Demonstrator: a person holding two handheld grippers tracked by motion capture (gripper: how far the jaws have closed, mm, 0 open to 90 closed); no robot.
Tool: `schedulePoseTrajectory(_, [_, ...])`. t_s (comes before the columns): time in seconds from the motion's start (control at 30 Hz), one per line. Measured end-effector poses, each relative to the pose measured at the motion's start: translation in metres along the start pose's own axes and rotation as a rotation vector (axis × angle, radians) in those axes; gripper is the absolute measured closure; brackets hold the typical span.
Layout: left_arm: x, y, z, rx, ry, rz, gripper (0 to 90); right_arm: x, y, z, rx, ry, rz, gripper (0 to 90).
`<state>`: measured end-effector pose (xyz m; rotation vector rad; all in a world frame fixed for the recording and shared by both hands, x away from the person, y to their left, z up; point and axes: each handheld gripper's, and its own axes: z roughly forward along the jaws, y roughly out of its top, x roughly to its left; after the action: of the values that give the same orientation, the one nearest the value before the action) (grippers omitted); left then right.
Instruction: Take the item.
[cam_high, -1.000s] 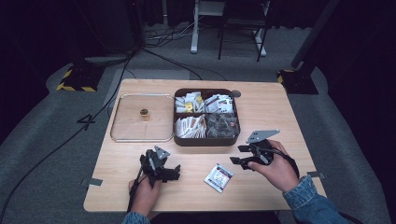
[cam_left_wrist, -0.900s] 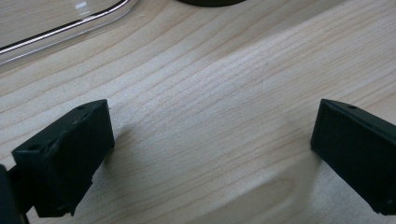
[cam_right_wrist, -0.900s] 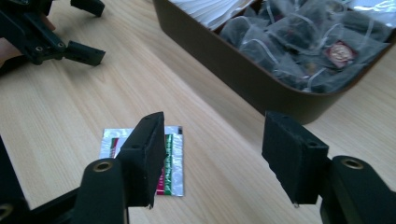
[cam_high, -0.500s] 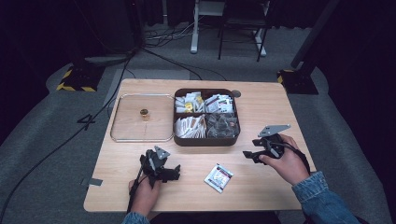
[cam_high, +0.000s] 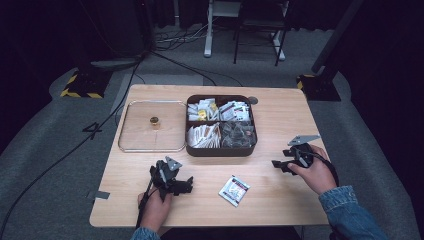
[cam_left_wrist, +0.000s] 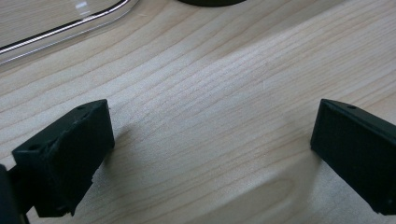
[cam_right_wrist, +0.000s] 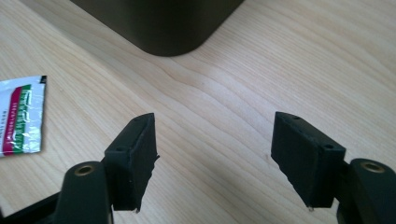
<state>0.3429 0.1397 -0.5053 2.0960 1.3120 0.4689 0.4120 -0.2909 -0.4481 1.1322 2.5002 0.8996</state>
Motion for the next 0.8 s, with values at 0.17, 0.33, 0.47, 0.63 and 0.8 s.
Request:
schedulePoseTrajectory(0.17, [0.000,0.000,0.000,0.000,0.000,0.000,0.0,-0.008,-0.013,0.009,0.010,0.002,0.017,30.8])
schedulePoseTrajectory(0.33, [0.000,0.000,0.000,0.000,0.000,0.000,0.0,-0.012,-0.027,0.018,0.046,-0.006,0.051,27.9])
schedulePoseTrajectory(0.47, [0.000,0.000,0.000,0.000,0.000,0.000,0.0,-0.010,-0.033,0.021,0.053,-0.014,0.043,24.5])
schedulePoseTrajectory(0.63, [0.000,0.000,0.000,0.000,0.000,0.000,0.0,-0.006,-0.039,0.028,0.025,-0.054,0.016,0.3])
schedulePoseTrajectory(0.8, [0.000,0.000,0.000,0.000,0.000,0.000,0.0,-0.005,-0.044,0.038,-0.109,-0.111,0.077,0.0])
